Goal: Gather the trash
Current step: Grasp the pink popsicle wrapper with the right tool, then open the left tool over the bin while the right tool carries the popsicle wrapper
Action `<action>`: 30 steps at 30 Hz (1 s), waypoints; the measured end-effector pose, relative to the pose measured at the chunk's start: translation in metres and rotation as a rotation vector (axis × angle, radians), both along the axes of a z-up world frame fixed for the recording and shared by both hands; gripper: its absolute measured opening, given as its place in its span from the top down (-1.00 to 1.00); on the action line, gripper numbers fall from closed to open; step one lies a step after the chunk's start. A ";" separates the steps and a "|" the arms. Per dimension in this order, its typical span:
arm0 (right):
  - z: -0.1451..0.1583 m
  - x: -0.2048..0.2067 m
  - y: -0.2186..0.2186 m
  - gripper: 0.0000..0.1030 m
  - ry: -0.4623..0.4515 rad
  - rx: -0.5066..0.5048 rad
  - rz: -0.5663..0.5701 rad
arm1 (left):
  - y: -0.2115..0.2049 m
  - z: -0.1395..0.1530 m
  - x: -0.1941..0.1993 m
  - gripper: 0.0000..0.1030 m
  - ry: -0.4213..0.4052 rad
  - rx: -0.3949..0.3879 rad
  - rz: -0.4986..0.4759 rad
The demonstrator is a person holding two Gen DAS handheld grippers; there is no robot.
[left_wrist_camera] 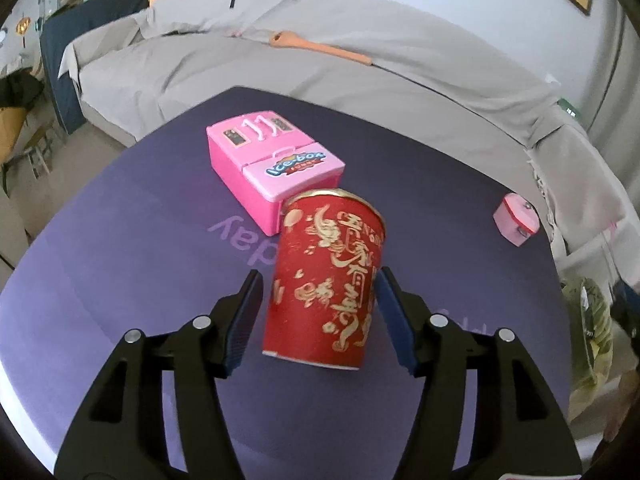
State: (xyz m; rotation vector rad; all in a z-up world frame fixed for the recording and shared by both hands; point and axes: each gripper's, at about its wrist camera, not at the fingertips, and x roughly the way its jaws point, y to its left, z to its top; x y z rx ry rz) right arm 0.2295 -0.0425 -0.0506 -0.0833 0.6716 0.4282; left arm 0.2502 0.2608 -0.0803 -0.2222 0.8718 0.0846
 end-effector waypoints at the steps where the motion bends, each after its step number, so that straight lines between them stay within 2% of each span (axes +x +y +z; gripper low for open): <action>1: -0.001 -0.002 -0.002 0.16 -0.001 -0.002 0.000 | 0.002 -0.001 0.003 -0.10 0.012 -0.007 0.003; 4: 0.001 -0.007 -0.012 0.16 -0.010 0.004 0.000 | 0.002 -0.004 0.009 -0.10 0.055 -0.018 0.006; 7: 0.006 -0.015 -0.024 0.16 -0.033 0.013 -0.009 | 0.001 -0.001 0.010 -0.06 0.060 -0.021 0.015; 9: 0.009 -0.020 -0.033 0.16 -0.050 0.015 -0.018 | -0.003 0.007 0.006 -0.04 0.032 -0.038 0.017; 14: 0.021 -0.035 -0.059 0.16 -0.101 0.010 -0.056 | -0.040 0.046 -0.004 -0.04 -0.053 -0.052 -0.062; 17: 0.032 -0.048 -0.083 0.16 -0.143 0.011 -0.103 | -0.083 0.072 -0.011 -0.04 -0.113 -0.080 -0.166; 22: 0.044 -0.072 -0.132 0.16 -0.199 0.001 -0.205 | -0.159 0.092 -0.017 -0.04 -0.153 -0.147 -0.362; 26: 0.047 -0.091 -0.180 0.16 -0.219 -0.011 -0.298 | -0.226 0.089 -0.017 -0.05 -0.132 -0.196 -0.531; 30: 0.044 -0.105 -0.217 0.16 -0.218 -0.024 -0.373 | -0.293 0.068 -0.016 -0.05 -0.074 -0.222 -0.671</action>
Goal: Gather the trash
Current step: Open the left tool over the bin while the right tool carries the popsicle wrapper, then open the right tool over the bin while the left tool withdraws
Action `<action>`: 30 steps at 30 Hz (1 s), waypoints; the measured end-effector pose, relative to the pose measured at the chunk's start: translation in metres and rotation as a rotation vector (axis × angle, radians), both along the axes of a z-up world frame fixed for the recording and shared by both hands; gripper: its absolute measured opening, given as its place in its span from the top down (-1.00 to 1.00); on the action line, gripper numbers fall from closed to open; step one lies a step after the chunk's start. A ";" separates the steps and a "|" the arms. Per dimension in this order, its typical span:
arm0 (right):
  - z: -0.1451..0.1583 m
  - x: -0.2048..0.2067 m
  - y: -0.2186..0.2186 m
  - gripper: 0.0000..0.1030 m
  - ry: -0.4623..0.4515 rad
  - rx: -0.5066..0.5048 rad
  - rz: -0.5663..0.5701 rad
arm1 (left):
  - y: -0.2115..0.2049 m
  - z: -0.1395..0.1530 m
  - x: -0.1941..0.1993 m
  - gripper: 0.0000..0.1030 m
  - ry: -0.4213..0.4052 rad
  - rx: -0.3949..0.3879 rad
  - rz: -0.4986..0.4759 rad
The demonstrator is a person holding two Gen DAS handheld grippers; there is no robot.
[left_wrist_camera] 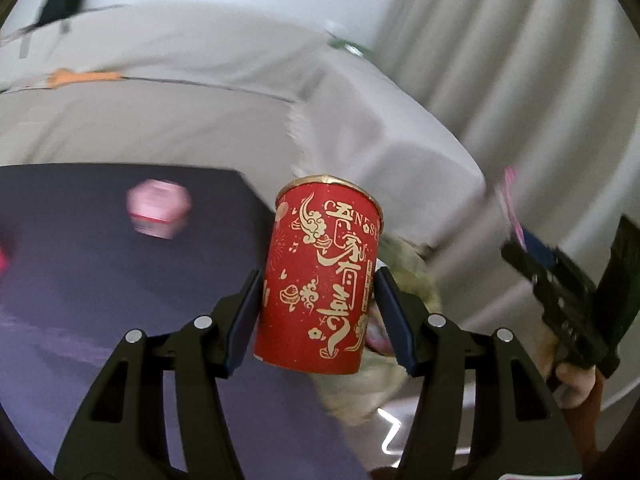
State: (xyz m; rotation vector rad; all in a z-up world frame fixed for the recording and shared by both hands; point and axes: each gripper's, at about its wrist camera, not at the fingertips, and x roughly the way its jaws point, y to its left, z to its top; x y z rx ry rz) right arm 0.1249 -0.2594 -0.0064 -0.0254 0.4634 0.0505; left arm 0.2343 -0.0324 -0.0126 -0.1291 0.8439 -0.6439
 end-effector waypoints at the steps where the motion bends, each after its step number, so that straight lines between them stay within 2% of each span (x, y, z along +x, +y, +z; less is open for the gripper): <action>1: -0.002 -0.003 -0.010 0.16 0.002 0.002 -0.021 | -0.014 -0.006 0.000 -0.05 0.012 0.001 -0.027; 6: -0.012 -0.009 -0.042 0.15 0.017 -0.001 -0.079 | -0.069 -0.035 0.005 -0.06 0.073 0.003 -0.121; 9: -0.019 -0.008 -0.052 0.16 0.027 0.006 -0.091 | -0.093 -0.049 0.015 -0.07 0.100 -0.007 -0.139; 13: -0.032 -0.001 -0.060 0.15 0.049 0.030 -0.094 | -0.106 -0.058 0.026 -0.19 0.115 -0.005 -0.138; 18: -0.050 0.016 -0.054 0.15 0.086 0.067 -0.054 | -0.085 -0.056 0.028 -0.29 0.095 0.001 -0.084; 23: -0.076 0.041 -0.028 0.15 0.144 0.134 0.022 | -0.047 -0.048 0.015 -0.29 0.016 0.043 0.011; 26: -0.089 0.058 0.001 0.15 0.171 0.119 0.072 | -0.019 -0.042 0.002 -0.29 -0.041 0.067 0.094; 30: -0.115 0.084 0.034 0.15 0.235 0.023 0.081 | 0.013 -0.035 -0.017 -0.29 -0.081 0.084 0.189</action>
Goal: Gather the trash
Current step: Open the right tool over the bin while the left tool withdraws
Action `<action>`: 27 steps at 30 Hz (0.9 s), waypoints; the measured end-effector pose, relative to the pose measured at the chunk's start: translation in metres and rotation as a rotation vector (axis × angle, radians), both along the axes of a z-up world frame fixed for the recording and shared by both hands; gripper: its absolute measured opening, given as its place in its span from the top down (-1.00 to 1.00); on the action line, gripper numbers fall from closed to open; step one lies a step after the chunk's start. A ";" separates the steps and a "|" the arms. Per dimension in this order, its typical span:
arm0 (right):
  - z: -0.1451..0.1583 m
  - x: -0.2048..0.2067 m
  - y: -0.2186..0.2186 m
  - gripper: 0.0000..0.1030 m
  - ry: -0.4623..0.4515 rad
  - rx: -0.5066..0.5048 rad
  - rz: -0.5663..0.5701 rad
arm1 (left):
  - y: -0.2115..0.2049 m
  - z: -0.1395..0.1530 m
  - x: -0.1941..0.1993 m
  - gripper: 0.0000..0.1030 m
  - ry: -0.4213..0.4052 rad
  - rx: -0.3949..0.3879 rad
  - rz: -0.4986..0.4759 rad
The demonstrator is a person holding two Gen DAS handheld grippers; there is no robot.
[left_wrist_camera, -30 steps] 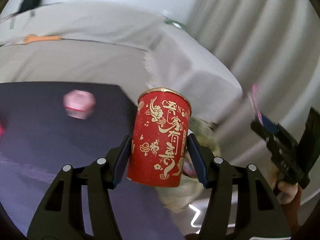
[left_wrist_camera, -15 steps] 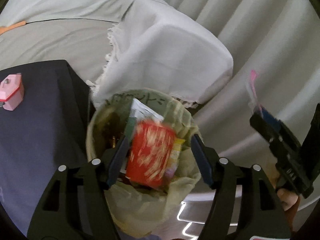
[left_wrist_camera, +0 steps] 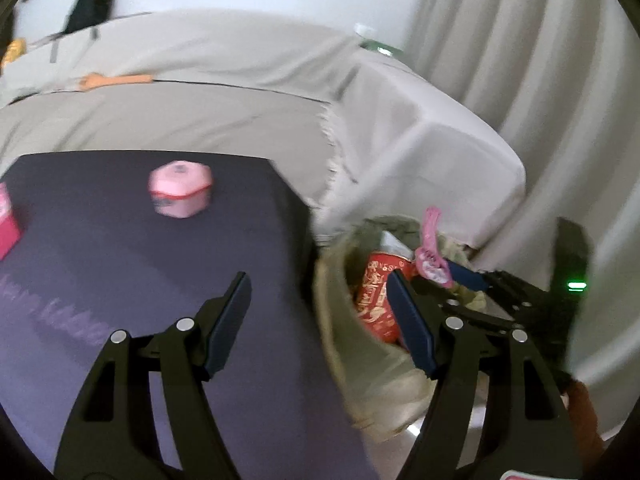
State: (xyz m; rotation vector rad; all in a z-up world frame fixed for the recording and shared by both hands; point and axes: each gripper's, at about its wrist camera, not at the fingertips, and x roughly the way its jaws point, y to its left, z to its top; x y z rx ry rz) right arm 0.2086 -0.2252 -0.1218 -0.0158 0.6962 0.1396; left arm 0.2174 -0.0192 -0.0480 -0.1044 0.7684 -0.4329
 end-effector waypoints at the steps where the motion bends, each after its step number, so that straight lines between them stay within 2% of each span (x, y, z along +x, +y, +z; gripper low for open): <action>1: -0.009 0.006 0.002 0.15 0.026 -0.016 -0.006 | 0.010 0.001 -0.006 -0.29 -0.006 0.006 0.025; 2: -0.017 0.011 0.003 0.18 0.055 -0.018 -0.012 | 0.017 0.002 -0.011 -0.29 -0.008 0.011 0.044; 3: -0.023 0.016 0.002 0.31 0.084 -0.010 -0.012 | 0.029 0.004 -0.021 -0.30 -0.006 0.018 0.079; 5: -0.037 0.018 -0.003 0.31 0.138 0.014 -0.021 | 0.040 0.005 -0.033 -0.38 -0.005 0.018 0.117; 9: -0.037 0.009 -0.007 0.31 0.133 0.062 -0.015 | 0.062 0.013 -0.071 -0.66 -0.048 0.039 0.183; 10: -0.035 0.006 -0.008 0.30 0.128 0.074 -0.012 | 0.063 0.016 -0.078 -0.70 -0.058 0.040 0.197; 12: -0.031 -0.001 -0.010 0.07 0.123 0.091 -0.020 | 0.066 0.021 -0.094 -0.75 -0.075 0.037 0.223; 16: -0.021 -0.024 -0.015 0.01 0.094 0.110 -0.047 | 0.061 0.024 -0.127 -0.75 -0.102 0.063 0.239; 20: 0.003 -0.065 -0.017 -0.05 0.025 0.162 -0.049 | 0.055 0.031 -0.154 -0.75 -0.147 0.109 0.238; 24: 0.031 -0.111 -0.008 -0.15 -0.052 0.191 -0.025 | 0.059 0.046 -0.173 -0.75 -0.206 0.101 0.266; 27: 0.049 -0.146 0.004 -0.17 -0.097 0.194 0.012 | 0.057 0.049 -0.182 -0.75 -0.210 0.109 0.263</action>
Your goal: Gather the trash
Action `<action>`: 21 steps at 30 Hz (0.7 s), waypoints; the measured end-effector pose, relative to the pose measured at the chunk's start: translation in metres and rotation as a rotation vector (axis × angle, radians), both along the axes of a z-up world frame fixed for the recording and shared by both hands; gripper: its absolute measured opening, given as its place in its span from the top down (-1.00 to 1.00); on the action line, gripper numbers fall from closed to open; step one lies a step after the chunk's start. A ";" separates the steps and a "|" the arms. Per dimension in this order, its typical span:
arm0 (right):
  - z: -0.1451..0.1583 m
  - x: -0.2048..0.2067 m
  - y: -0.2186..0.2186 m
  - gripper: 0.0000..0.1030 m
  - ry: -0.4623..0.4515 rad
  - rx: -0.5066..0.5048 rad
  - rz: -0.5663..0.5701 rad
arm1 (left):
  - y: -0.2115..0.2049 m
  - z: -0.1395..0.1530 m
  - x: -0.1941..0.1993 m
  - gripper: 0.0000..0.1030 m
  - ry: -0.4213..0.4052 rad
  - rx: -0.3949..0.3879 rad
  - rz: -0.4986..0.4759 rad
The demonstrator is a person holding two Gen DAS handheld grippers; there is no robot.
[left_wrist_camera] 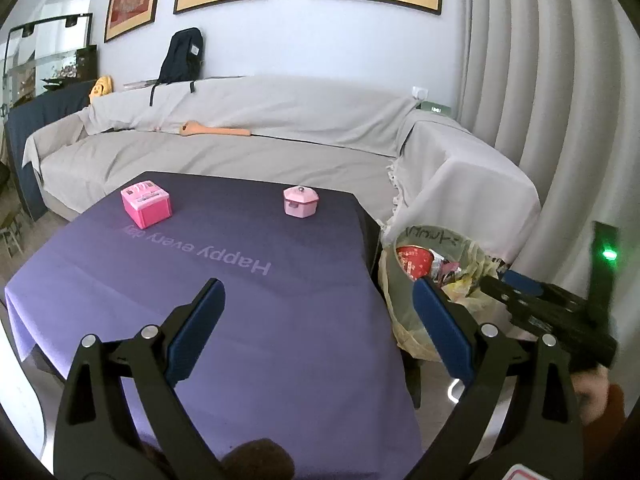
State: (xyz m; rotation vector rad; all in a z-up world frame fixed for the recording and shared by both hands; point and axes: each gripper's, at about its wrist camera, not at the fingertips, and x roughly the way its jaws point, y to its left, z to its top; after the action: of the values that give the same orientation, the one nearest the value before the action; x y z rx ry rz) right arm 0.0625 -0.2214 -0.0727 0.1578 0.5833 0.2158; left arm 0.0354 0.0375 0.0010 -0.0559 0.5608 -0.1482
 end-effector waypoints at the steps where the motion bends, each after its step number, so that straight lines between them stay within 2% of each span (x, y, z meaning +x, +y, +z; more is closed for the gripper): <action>1: 0.005 -0.010 0.004 -0.17 -0.017 -0.011 0.007 | -0.001 -0.001 -0.002 -0.75 0.009 0.004 -0.002; 5: 0.016 -0.043 0.015 -0.18 -0.057 -0.028 0.020 | -0.009 -0.007 -0.006 -0.75 0.062 0.058 0.018; 10: 0.014 -0.056 0.015 -0.19 -0.057 -0.049 -0.005 | -0.013 -0.011 -0.008 -0.75 0.092 0.098 0.058; 15: 0.016 -0.062 0.017 -0.19 -0.090 -0.025 0.031 | -0.016 -0.005 -0.017 -0.75 0.060 0.152 0.099; 21: 0.023 -0.070 0.016 -0.19 -0.140 -0.010 0.036 | -0.024 0.011 -0.036 -0.75 -0.052 0.197 0.109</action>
State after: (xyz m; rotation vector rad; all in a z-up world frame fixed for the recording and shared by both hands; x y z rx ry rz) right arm -0.0072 -0.2055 -0.0493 0.1217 0.4480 0.2569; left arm -0.0007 0.0133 0.0123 0.1089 0.5170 0.0119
